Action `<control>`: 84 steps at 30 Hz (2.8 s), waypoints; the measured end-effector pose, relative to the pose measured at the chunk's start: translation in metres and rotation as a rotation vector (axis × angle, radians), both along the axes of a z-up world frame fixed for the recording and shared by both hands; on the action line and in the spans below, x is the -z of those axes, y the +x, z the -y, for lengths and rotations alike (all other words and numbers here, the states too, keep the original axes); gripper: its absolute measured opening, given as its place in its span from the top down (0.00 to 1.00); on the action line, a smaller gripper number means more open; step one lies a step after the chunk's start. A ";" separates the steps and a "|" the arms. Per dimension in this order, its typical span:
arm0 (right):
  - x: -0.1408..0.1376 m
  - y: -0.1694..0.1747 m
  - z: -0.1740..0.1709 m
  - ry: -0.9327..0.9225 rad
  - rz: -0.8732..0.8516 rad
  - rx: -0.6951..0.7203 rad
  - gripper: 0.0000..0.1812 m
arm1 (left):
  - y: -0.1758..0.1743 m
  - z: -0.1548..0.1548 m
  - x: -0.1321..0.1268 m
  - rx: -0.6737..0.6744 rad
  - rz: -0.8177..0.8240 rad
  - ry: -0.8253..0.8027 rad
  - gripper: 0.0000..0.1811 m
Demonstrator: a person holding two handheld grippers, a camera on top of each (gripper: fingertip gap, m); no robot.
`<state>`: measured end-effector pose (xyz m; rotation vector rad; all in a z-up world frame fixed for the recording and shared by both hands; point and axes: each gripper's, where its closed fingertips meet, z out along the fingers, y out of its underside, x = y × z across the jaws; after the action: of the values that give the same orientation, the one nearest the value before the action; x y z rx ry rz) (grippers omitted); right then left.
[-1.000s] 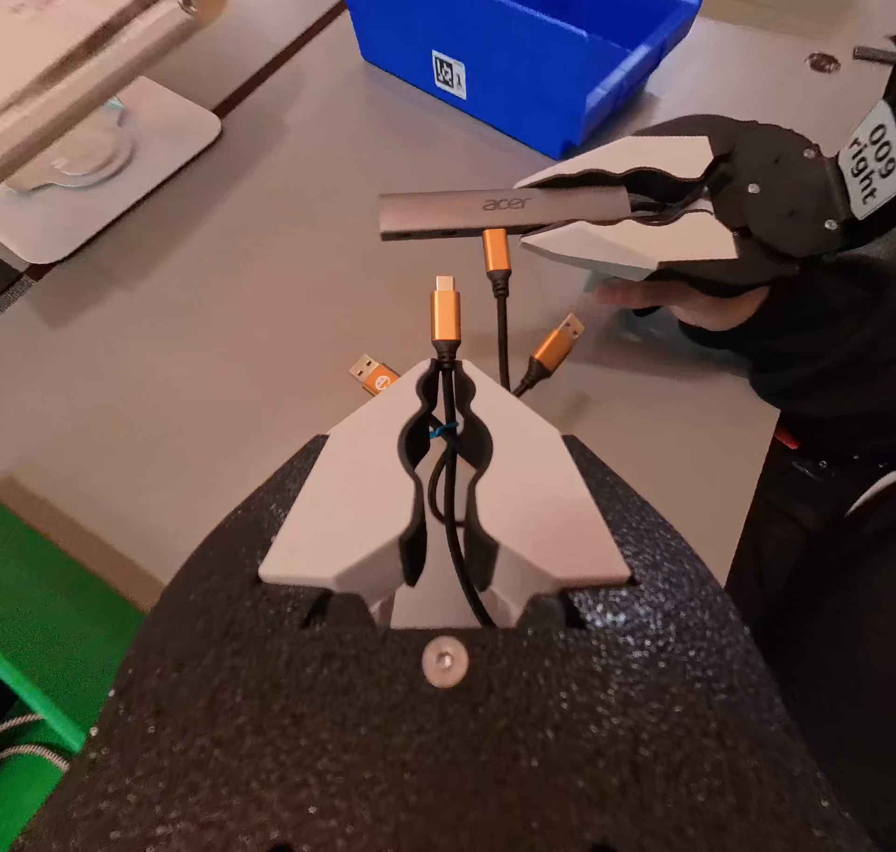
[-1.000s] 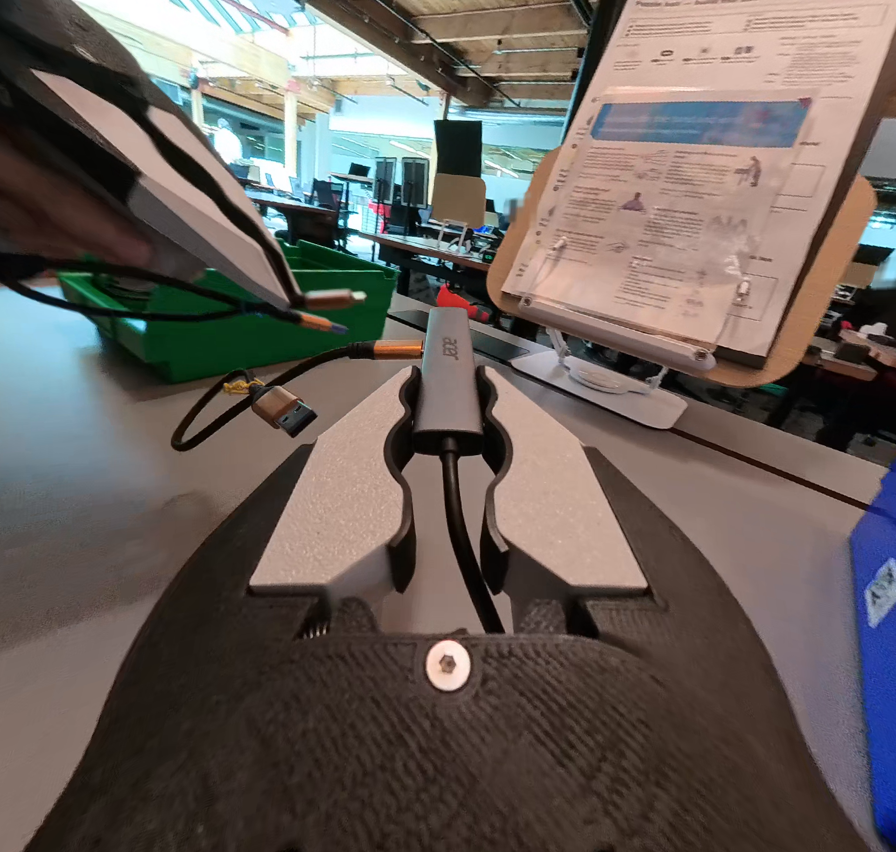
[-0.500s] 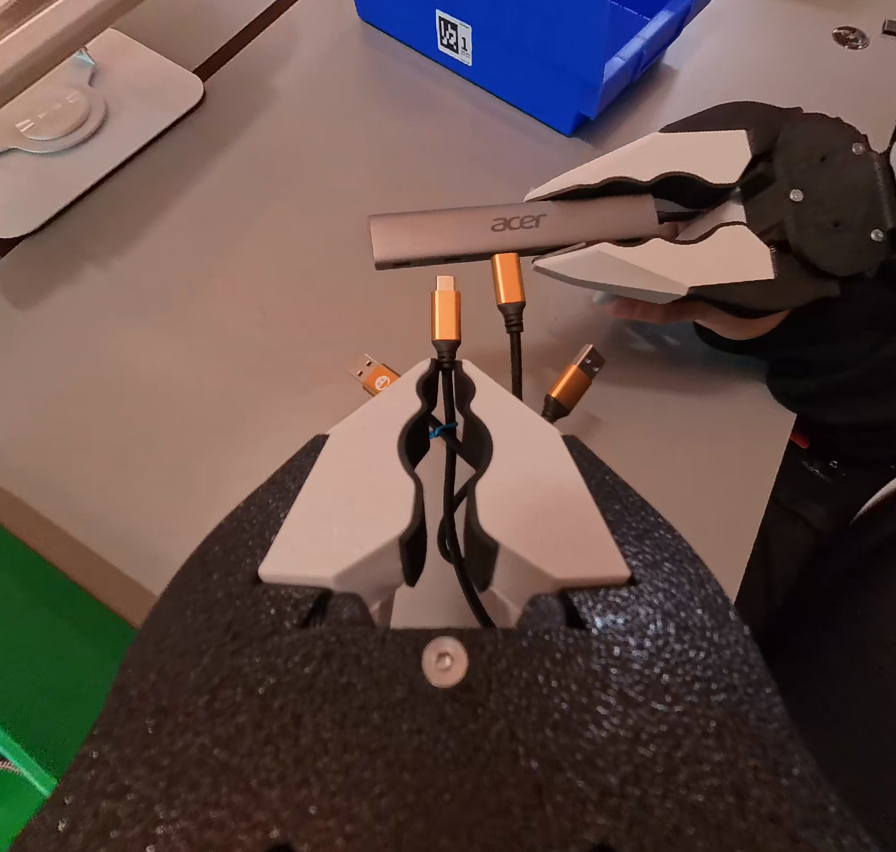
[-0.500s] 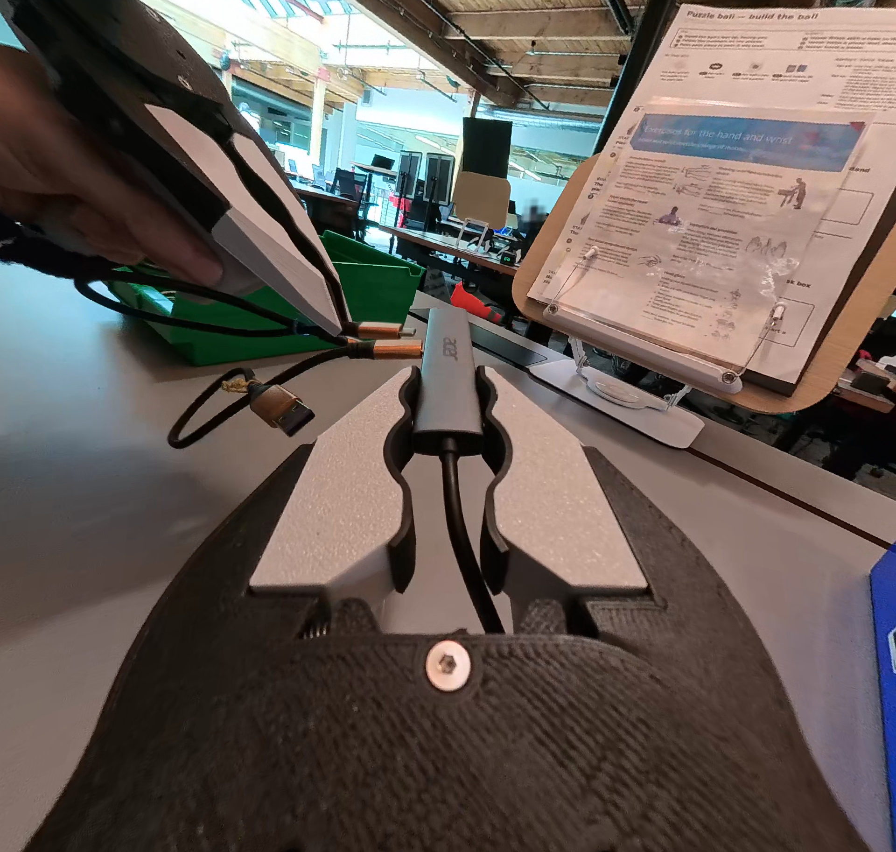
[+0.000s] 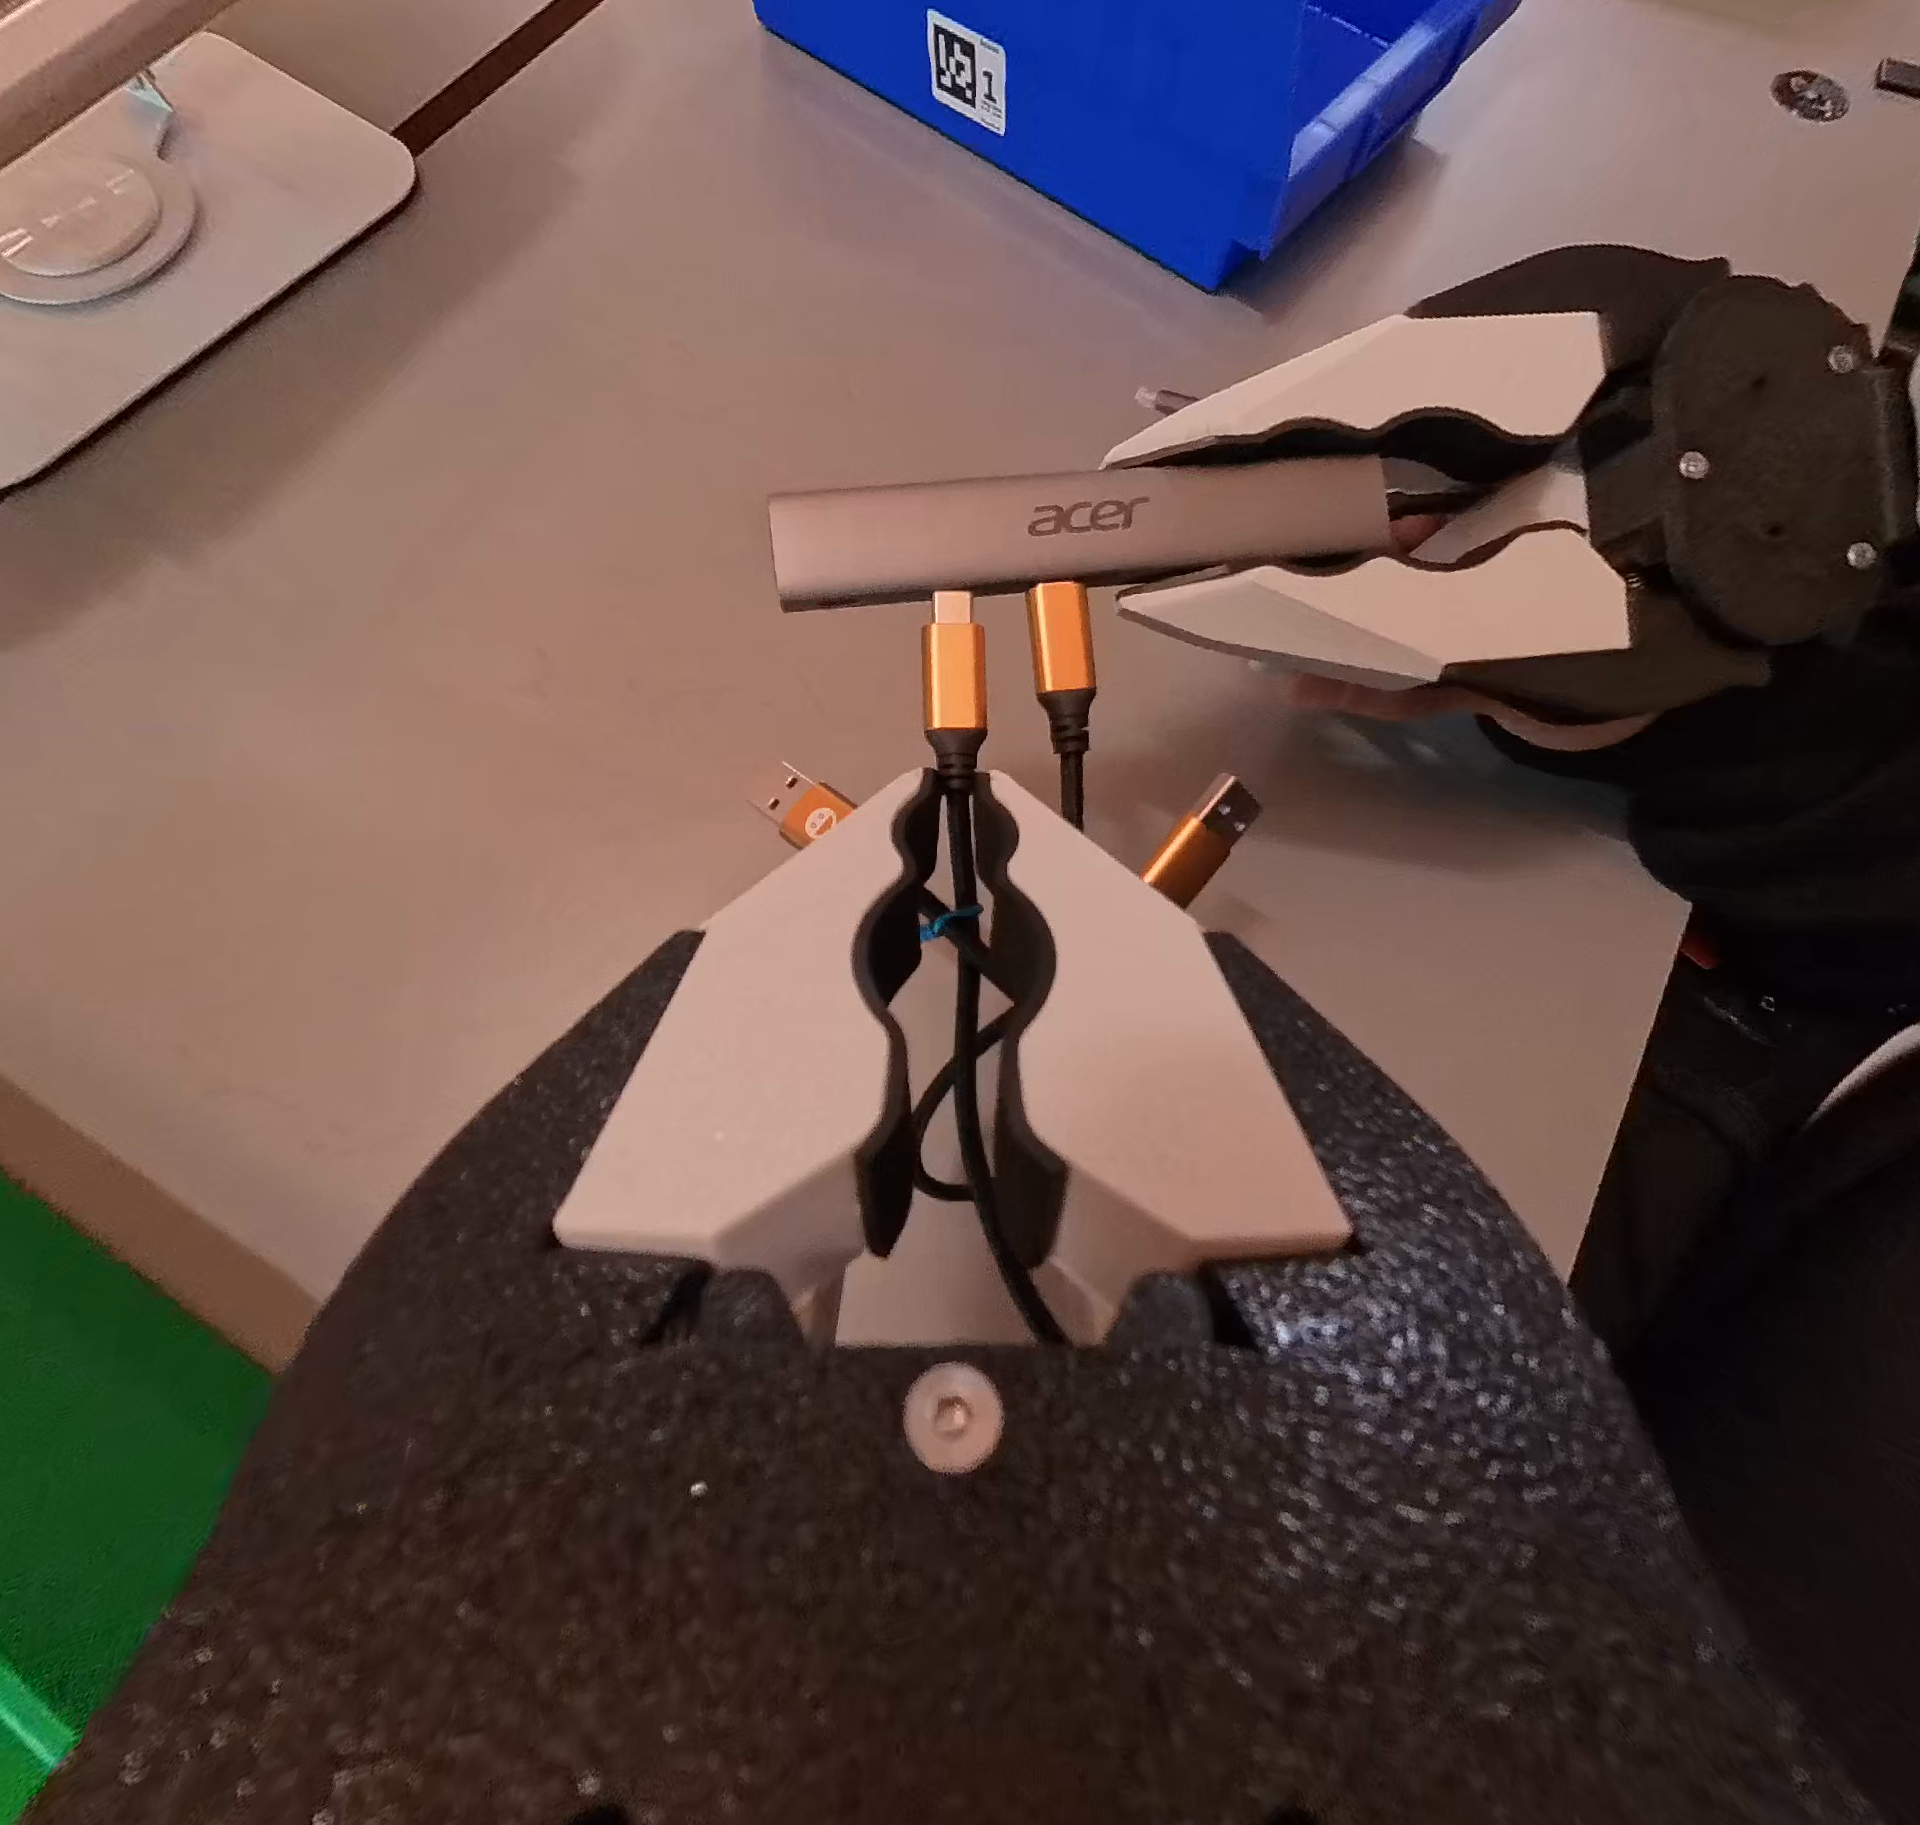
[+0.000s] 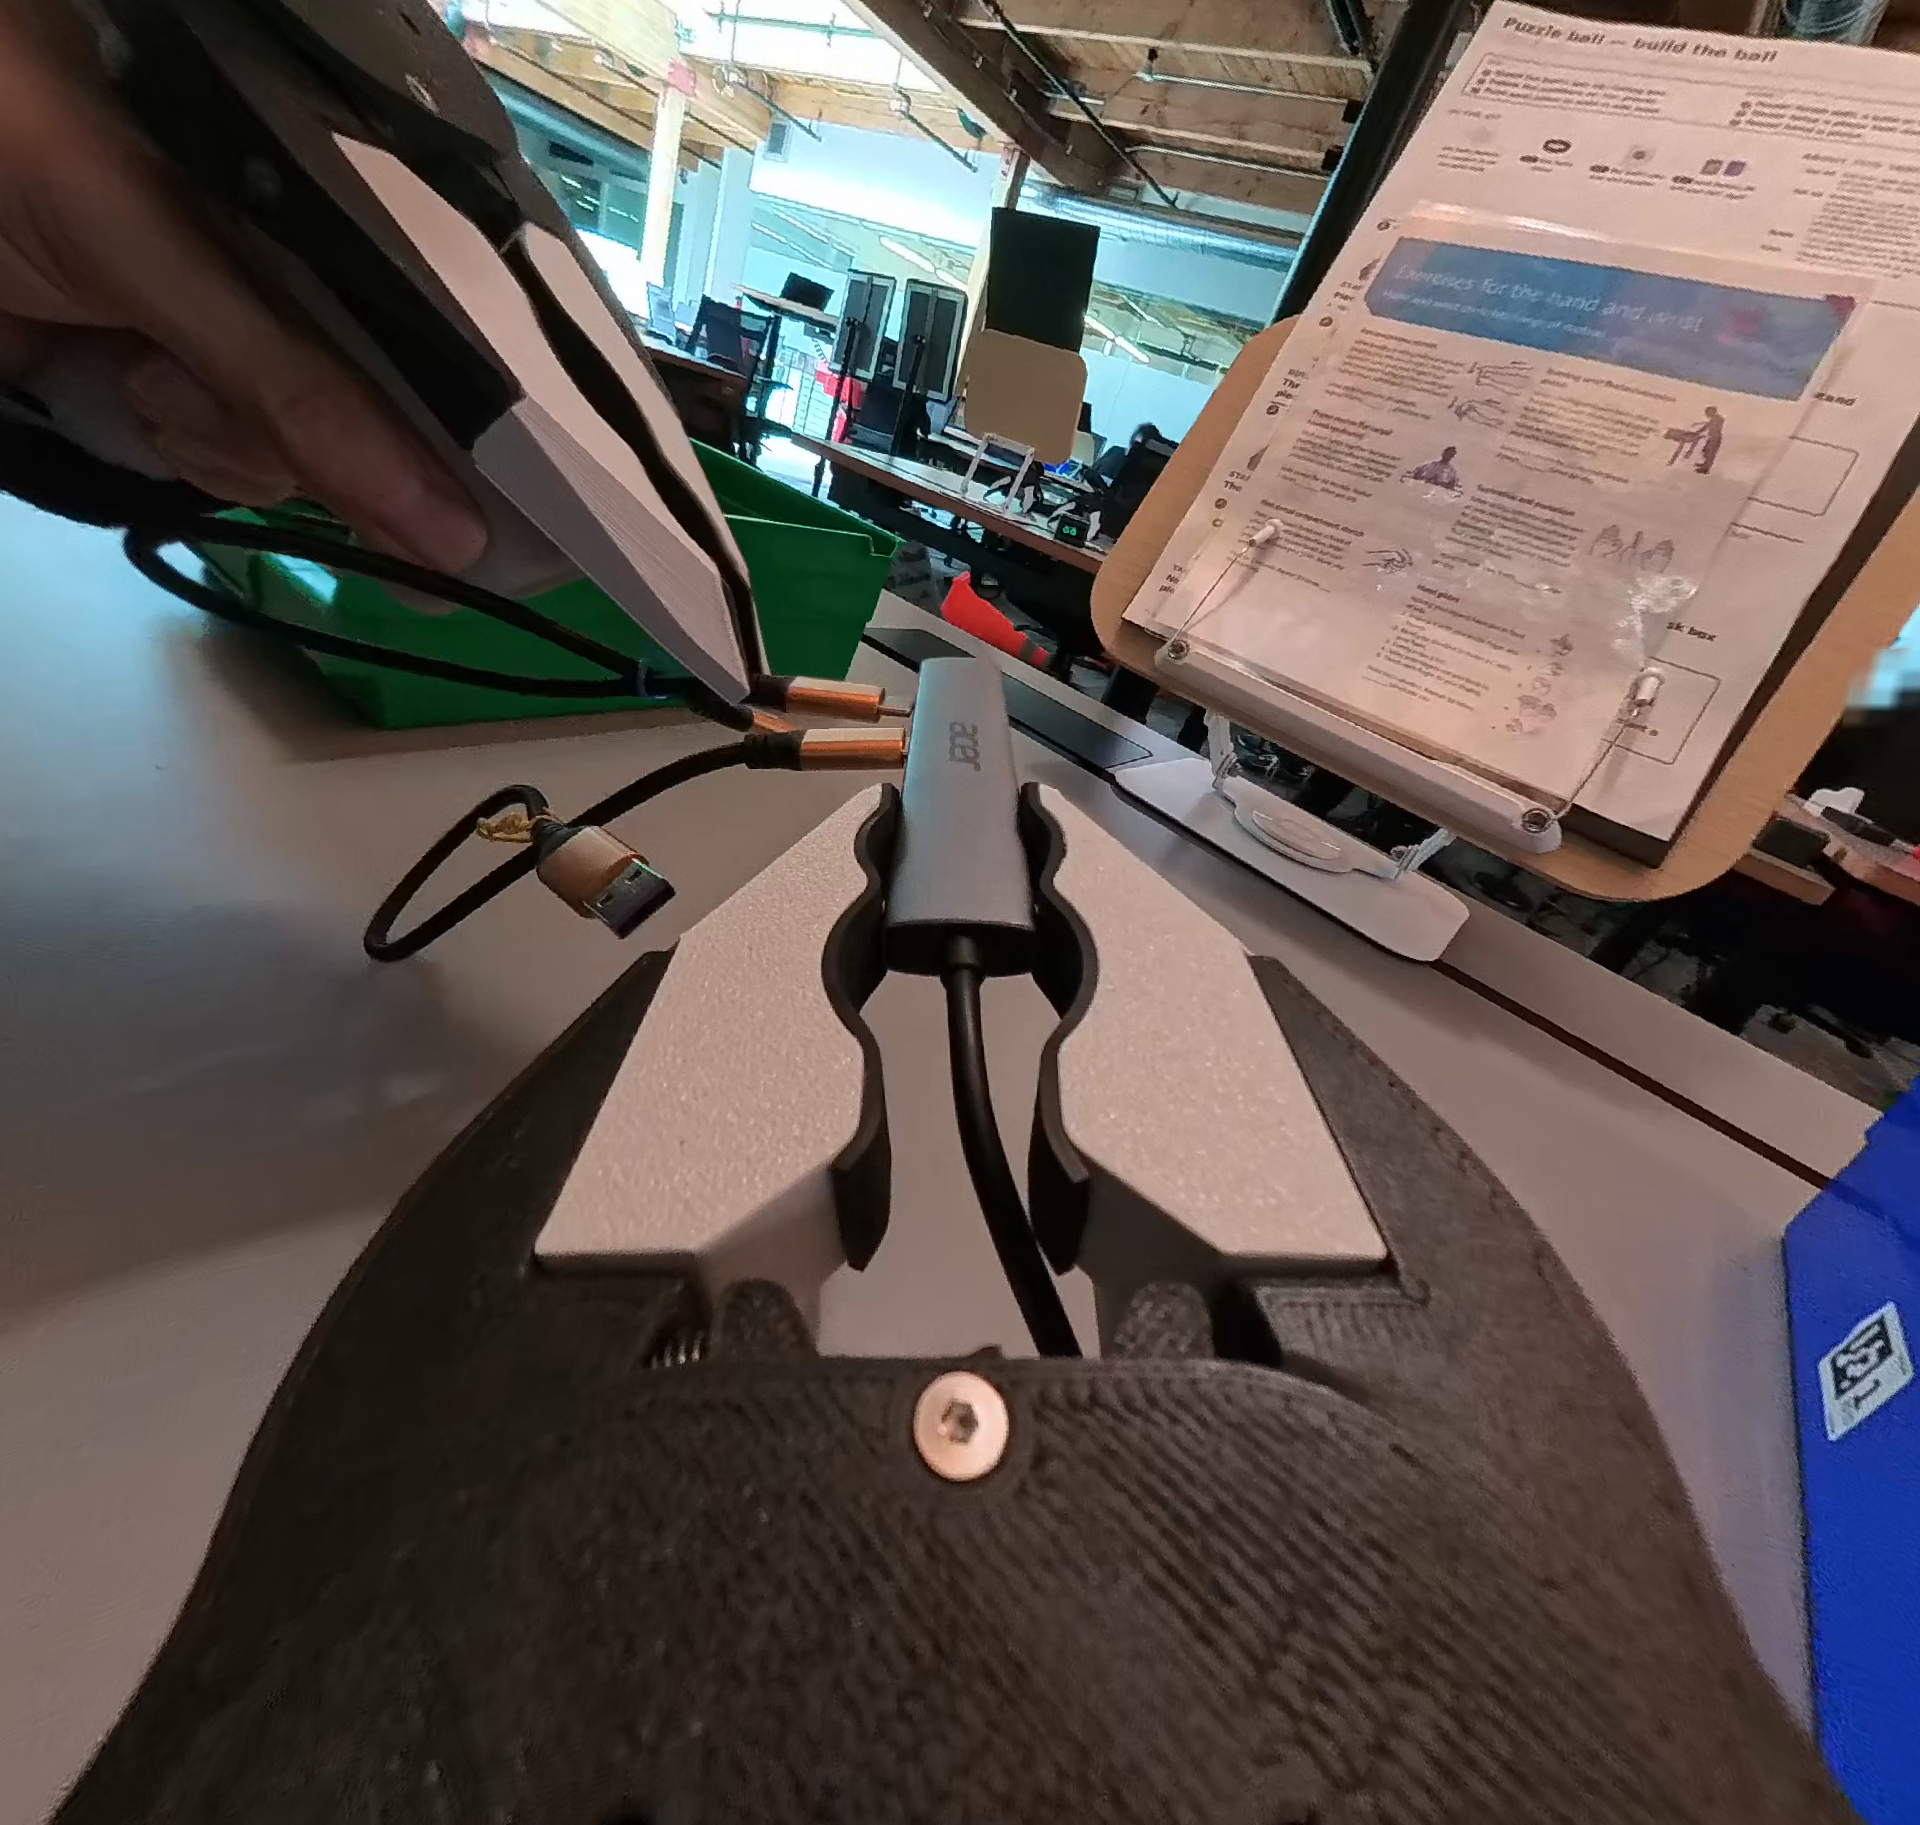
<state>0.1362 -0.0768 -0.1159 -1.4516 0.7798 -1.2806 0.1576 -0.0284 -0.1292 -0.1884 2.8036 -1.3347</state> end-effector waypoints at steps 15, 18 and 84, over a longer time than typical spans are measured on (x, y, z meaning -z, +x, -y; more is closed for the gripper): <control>0.001 0.000 0.000 0.050 -0.028 -0.024 0.87 | 0.000 0.007 -0.002 -0.012 0.018 -0.026 0.98; 0.002 0.001 -0.001 0.022 -0.034 -0.007 0.87 | 0.001 0.010 0.006 -0.018 0.057 0.012 0.98; 0.028 0.074 0.324 -0.155 -0.761 0.453 0.69 | 0.061 -0.008 0.012 -0.181 0.084 -0.095 0.74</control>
<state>0.2106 -0.4006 -0.1440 -1.9949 1.6108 -1.1082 0.2190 -0.0200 -0.1407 -0.3691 2.5863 -1.3988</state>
